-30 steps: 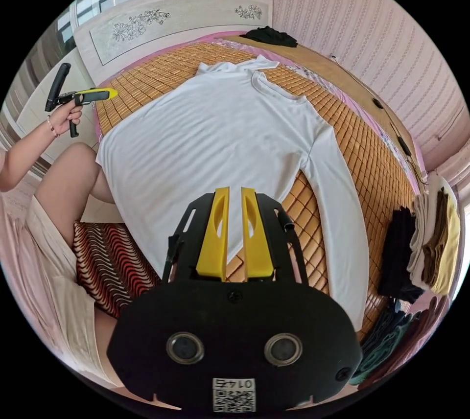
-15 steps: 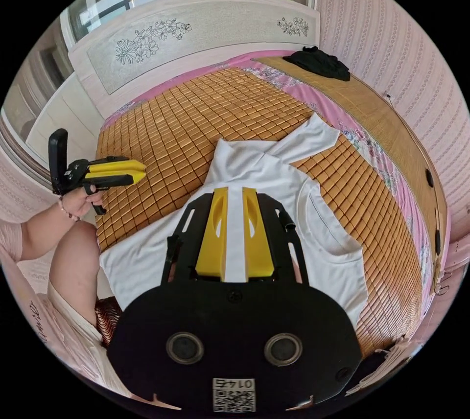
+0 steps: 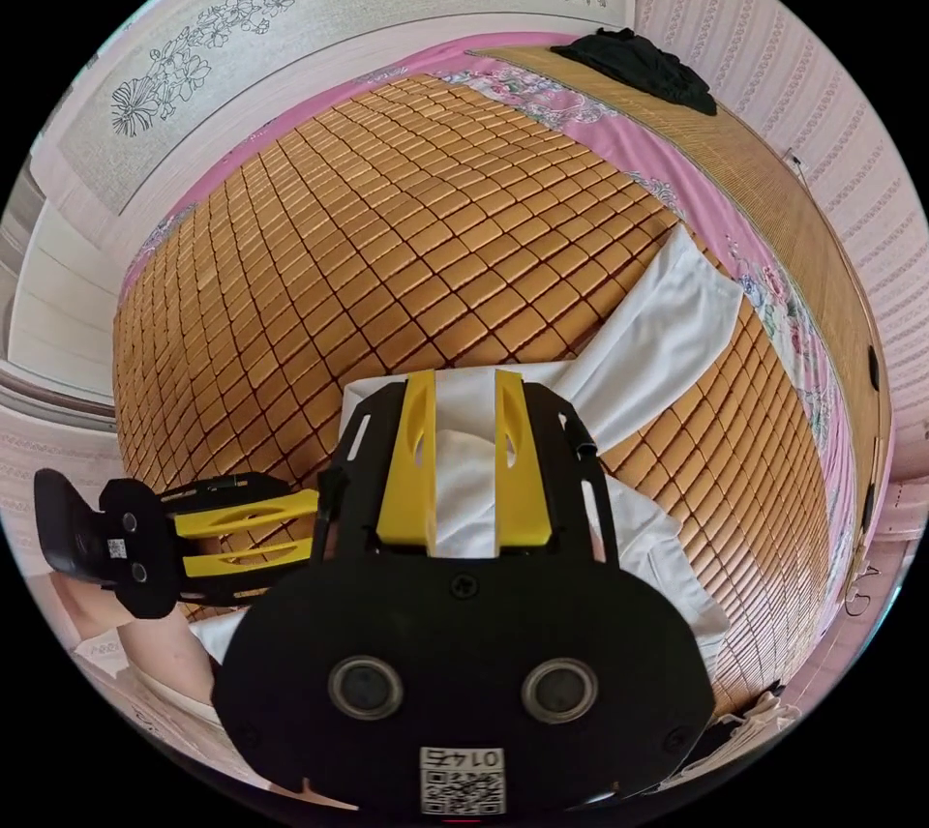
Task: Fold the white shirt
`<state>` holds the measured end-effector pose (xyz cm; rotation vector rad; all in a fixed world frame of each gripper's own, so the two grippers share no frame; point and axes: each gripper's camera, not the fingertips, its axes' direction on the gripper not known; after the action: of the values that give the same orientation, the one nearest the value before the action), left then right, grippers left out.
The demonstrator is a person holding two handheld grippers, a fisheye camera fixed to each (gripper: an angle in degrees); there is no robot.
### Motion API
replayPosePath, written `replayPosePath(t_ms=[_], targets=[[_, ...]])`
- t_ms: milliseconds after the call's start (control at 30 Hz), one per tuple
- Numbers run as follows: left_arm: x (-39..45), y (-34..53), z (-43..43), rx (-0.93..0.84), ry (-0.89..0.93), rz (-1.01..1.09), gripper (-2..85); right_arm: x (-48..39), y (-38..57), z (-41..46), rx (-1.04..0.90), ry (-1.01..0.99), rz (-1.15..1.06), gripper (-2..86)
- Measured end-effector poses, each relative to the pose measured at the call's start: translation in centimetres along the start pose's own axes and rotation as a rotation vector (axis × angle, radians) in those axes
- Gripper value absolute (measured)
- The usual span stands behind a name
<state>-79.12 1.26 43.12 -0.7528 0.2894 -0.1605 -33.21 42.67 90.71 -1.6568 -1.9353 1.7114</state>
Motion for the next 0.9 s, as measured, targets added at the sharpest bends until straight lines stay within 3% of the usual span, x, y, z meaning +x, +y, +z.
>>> replayPosePath(t_ms=[267,367,433,500,533,600,733,900], targets=[[-0.8,-0.3,-1.0,-0.005,-0.008,0.075,5.0,1.6,-2.6,-1.0,-0.028,-0.053,-0.003,1.0],[-1.0,0.1,-1.6,0.004,-0.026,0.078,4.2,1.4,-2.7,-4.6,0.109,-0.176,-0.13,0.6],[-0.7,0.7,-2.7,0.048,-0.055,0.094,4.0,0.1,-1.5,-9.0,0.289,-0.372,-0.415,0.7],[-0.5,1.8,-4.6,0.125,-0.048,0.115,4.5,-0.2,-1.0,-11.7,0.307,-0.542,-0.565,1.1],[-0.4,3.0,-6.4,0.181,-0.022,0.137,4.8,0.0,-0.7,-13.2,0.311,-0.687,-0.627,1.5],[-0.2,5.5,-9.5,0.259,0.006,0.175,5.4,0.4,-0.3,-14.6,0.321,-0.755,-0.651,2.8],[-1.6,12.4,-15.0,0.326,-0.09,0.209,5.3,1.9,-0.2,-14.0,0.316,-0.577,-0.446,9.4],[-7.4,17.3,-16.9,0.166,-0.298,0.088,5.3,-0.3,0.0,-11.8,0.147,-0.394,-0.41,11.1]])
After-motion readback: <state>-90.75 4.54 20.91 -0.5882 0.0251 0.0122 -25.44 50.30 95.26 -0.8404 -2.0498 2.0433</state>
